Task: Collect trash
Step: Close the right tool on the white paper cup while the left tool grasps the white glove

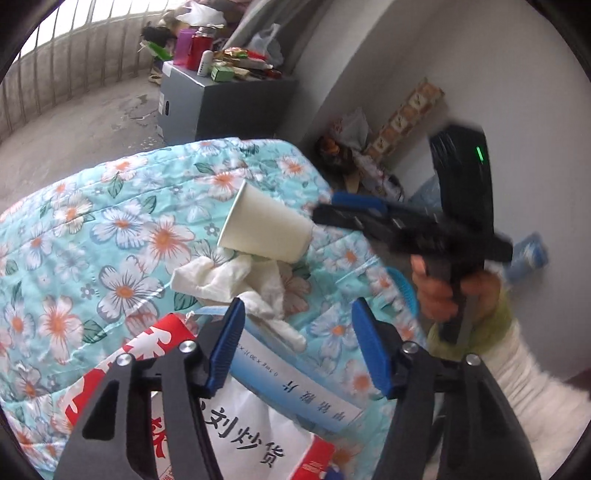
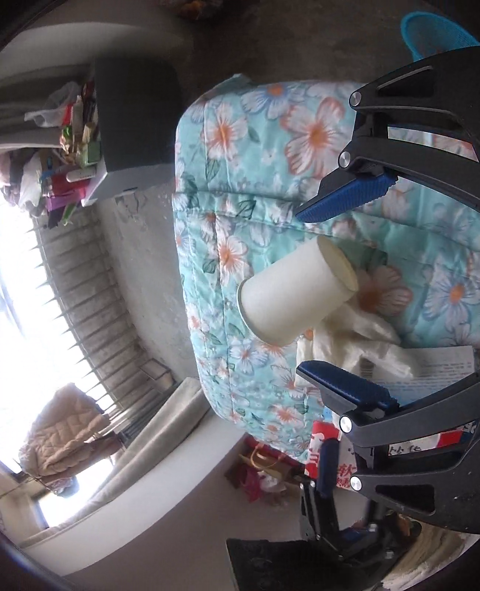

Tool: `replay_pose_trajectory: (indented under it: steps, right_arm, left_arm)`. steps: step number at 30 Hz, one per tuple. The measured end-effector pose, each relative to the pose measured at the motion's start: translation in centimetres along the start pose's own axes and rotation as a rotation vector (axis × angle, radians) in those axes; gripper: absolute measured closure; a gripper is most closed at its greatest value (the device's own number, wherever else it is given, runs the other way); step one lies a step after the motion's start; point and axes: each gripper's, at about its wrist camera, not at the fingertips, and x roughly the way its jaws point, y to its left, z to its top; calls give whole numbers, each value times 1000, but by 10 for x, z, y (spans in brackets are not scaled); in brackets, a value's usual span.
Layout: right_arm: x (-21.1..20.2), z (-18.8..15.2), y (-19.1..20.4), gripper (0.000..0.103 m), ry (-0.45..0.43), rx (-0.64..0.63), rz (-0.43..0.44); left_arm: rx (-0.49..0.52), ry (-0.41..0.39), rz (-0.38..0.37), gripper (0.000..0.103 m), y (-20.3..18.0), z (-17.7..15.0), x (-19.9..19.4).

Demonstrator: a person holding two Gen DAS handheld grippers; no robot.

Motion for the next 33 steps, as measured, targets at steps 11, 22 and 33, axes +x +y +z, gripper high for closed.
replay_pose_trajectory:
  steps: [11,22,33]
  right_arm:
    - [68,17,3,34,226,-49,39]
    - [55,8,-1,41,203,-28,-7]
    - [9,-29,-19,45,104,111,-47]
  left_arm:
    - [87,35,141,74,-2,-3,28]
    - [63,18,179,84,3,4,36]
    - [61,-1,243,81,4,8,42]
